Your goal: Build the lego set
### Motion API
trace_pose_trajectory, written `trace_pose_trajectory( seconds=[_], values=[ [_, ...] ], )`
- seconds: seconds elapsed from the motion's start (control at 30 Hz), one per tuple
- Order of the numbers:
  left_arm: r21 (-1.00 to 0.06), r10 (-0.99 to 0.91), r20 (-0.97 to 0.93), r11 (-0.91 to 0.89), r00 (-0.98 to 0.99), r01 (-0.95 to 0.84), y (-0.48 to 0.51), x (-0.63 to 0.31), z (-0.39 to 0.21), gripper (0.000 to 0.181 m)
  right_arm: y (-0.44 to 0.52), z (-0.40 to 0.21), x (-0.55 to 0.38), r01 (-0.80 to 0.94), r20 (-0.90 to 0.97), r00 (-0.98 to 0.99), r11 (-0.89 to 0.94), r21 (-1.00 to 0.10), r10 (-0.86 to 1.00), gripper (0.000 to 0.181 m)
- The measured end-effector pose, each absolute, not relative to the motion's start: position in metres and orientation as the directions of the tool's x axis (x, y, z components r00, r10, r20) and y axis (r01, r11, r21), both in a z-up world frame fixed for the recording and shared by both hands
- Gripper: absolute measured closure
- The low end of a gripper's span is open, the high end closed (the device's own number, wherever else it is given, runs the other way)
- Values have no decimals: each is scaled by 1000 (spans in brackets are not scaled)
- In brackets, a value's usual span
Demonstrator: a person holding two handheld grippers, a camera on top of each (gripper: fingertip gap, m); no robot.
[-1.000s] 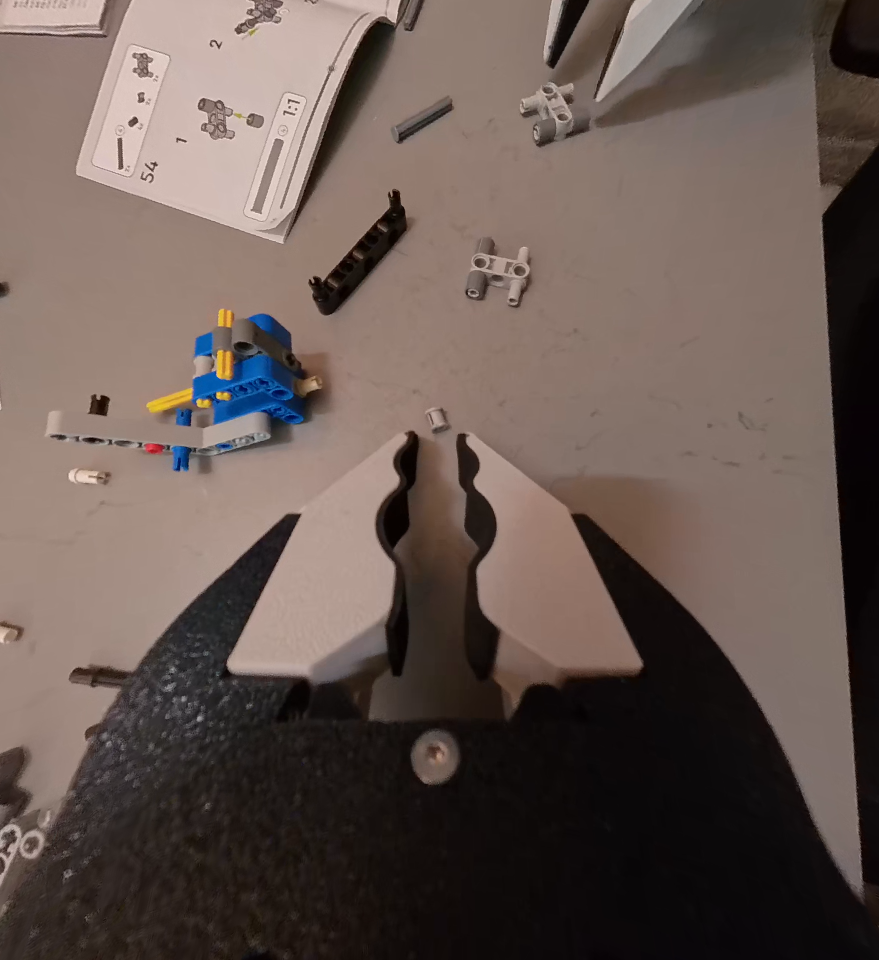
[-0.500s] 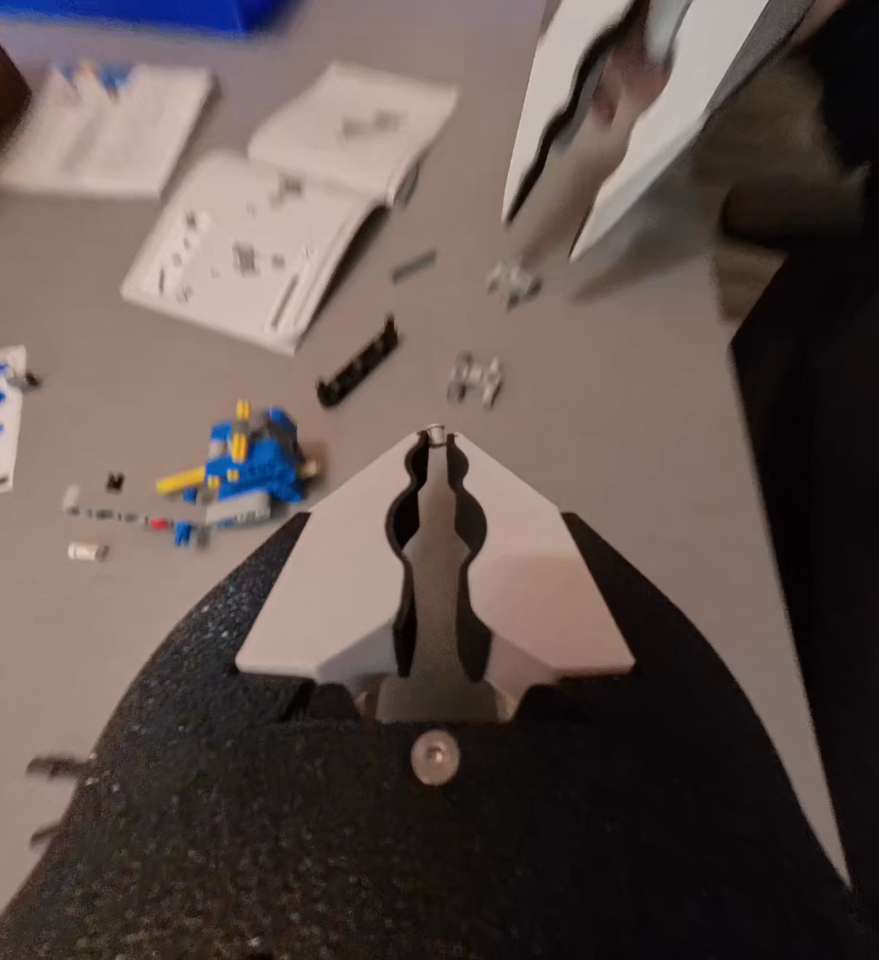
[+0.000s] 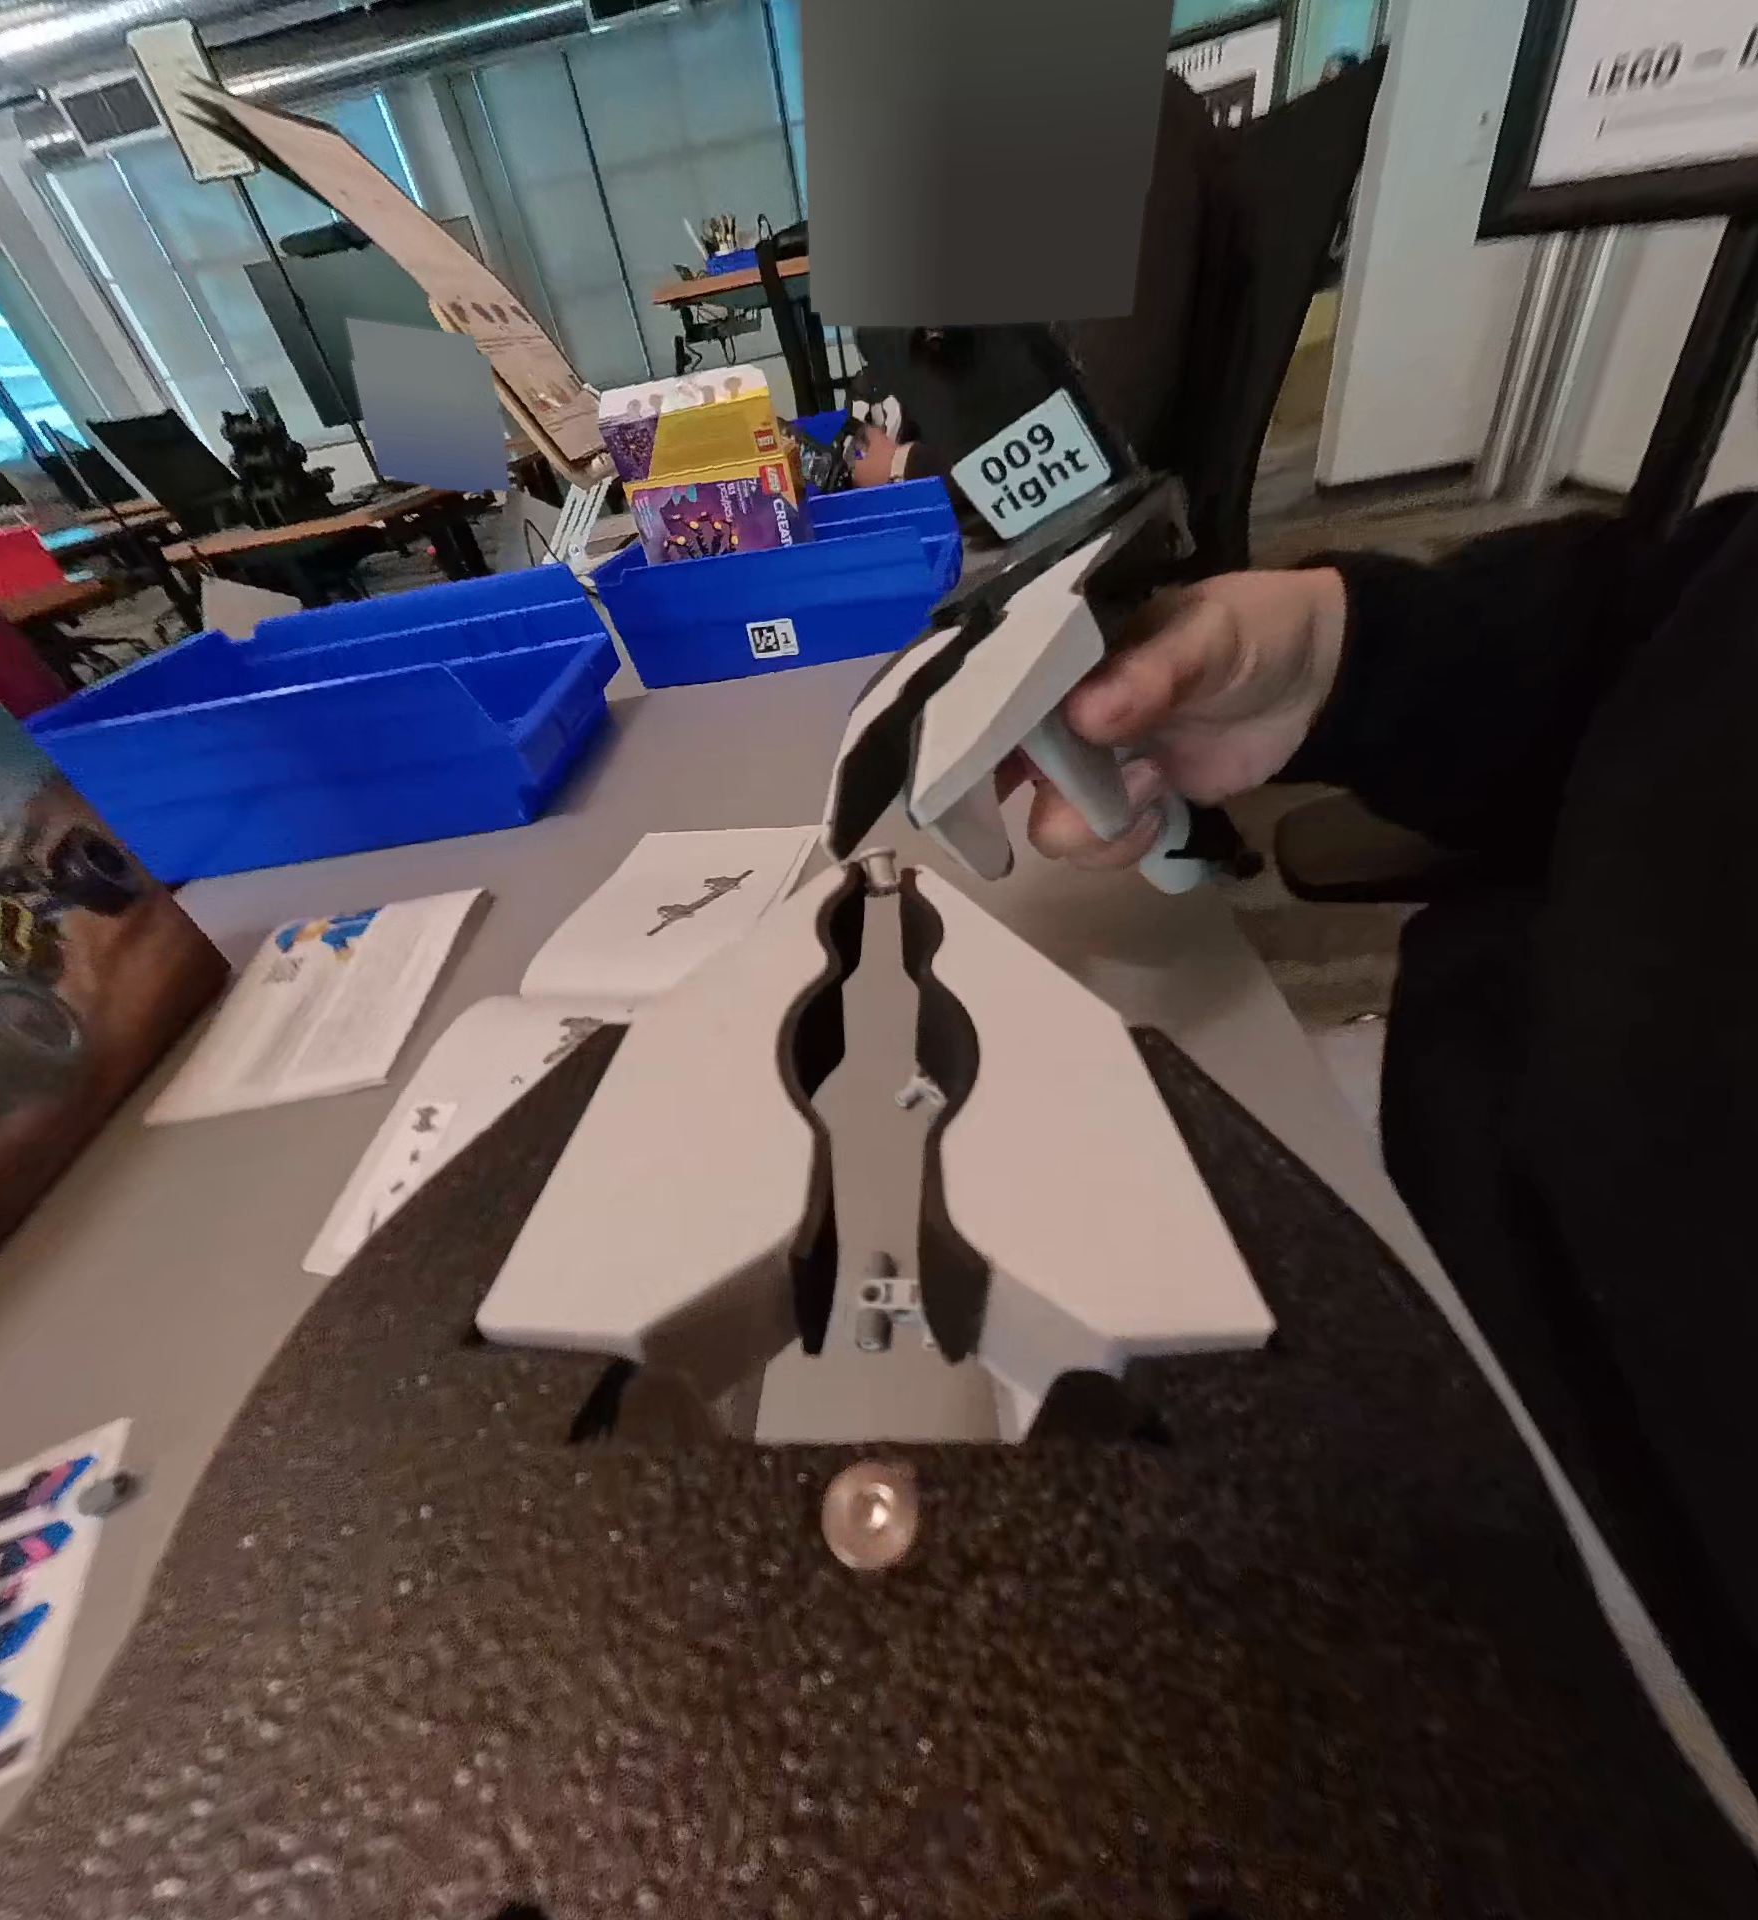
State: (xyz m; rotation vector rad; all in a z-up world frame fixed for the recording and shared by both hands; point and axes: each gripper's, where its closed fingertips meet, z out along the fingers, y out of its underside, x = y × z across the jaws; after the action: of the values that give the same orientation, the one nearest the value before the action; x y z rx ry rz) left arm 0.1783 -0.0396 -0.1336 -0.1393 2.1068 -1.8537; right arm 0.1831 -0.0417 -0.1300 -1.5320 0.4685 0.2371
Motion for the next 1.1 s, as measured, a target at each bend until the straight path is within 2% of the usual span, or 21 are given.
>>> trace_pose_trajectory(
  seconds=[0.47,0.83,1.1],
  values=[
    [-829,-235,-493,420,-838,370,-70,181,-148,178,-57,-143,178,-511,-514,855,65,-857,-61,169],
    [-673,-187,-653,587,-733,450,-84,191,-162,178,-73,-158,186,-509,-512,854,60,-859,-92,172],
    [-664,-188,-660,599,-727,448,-89,201,-172,178,-79,-169,197,-546,-544,830,19,-837,-122,176]
  ],
)
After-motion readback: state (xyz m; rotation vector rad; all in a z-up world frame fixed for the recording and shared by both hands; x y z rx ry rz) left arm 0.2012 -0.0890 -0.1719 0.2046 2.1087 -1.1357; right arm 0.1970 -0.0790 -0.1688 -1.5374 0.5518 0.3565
